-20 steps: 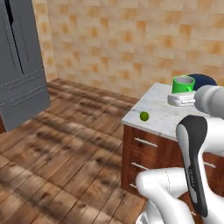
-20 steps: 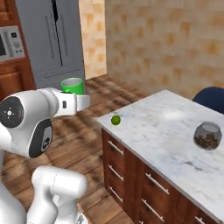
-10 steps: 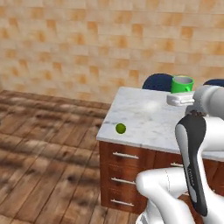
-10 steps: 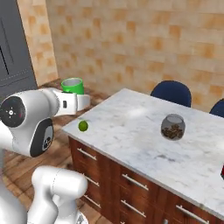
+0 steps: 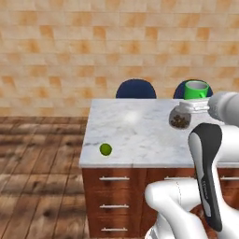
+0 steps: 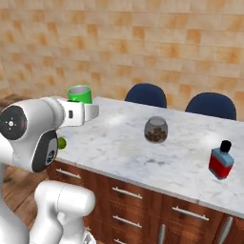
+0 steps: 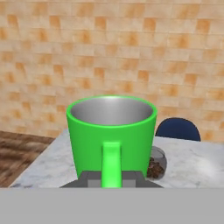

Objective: Open the cabinet directly in front. Then move the liquor and the mug to the dining counter with the jar on it.

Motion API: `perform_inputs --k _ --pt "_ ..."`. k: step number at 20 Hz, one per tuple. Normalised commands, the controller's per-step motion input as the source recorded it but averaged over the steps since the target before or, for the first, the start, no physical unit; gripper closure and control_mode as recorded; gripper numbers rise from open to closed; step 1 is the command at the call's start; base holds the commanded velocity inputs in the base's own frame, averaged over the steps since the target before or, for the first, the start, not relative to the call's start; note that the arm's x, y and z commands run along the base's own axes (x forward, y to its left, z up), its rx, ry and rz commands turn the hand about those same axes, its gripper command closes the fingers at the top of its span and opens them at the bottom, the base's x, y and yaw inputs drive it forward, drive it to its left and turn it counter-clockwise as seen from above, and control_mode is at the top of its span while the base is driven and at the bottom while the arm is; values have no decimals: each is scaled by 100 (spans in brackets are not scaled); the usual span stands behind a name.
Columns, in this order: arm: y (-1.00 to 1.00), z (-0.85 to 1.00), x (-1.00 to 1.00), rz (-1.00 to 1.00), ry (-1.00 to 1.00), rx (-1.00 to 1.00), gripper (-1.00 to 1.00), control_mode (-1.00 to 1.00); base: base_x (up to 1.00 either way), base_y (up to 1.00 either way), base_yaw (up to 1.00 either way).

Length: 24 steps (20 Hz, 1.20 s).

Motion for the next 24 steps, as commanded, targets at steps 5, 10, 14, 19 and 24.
perform_inputs --k 5,10,14,19,24 --pt "0 0 0 0 0 0 100 100 55 21 -19" --pt "0 0 0 0 0 0 100 100 40 14 -17" --pt "0 0 0 0 0 0 100 100 32 27 -27" --pt "0 0 0 0 0 0 100 100 41 35 -21" --pt "0 0 0 0 0 0 100 100 39 22 -16"
